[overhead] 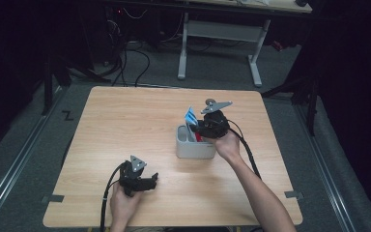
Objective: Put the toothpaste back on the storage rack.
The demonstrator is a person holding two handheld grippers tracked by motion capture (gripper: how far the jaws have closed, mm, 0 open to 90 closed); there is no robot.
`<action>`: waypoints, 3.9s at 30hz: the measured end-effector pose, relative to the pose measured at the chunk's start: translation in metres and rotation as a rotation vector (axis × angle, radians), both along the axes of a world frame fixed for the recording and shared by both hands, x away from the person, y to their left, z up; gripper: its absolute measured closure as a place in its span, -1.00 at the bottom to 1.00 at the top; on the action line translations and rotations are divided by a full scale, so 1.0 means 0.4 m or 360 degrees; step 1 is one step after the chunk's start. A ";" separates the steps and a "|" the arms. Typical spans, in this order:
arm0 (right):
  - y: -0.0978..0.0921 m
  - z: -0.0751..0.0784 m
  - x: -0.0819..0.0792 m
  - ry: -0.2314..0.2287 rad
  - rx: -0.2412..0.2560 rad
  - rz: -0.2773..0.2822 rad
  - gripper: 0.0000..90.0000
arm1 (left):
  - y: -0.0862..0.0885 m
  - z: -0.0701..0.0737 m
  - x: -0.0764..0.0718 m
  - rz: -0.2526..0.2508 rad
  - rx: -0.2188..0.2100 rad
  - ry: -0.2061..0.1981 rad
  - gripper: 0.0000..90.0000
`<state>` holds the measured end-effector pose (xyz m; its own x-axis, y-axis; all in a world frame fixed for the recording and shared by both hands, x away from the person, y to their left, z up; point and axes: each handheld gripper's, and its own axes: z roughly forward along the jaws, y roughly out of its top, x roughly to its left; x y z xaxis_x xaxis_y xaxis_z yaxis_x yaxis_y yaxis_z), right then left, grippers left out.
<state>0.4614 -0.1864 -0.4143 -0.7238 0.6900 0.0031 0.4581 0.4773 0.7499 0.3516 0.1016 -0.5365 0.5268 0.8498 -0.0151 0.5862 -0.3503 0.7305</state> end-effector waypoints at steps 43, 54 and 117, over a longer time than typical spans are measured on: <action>-0.109 0.056 -0.042 -0.0088 0.0259 -0.0119 0.14 | 0.000 0.000 0.000 -0.0002 0.0004 0.0001 -0.65; -0.142 0.069 -0.057 -0.0106 0.0268 -0.0150 0.16 | 0.000 0.000 0.000 0.0000 0.0000 0.0000 -0.65; -0.344 0.068 -0.171 -0.0197 0.0330 -0.0398 0.21 | -0.001 0.000 0.000 -0.0003 -0.0002 0.0000 -0.65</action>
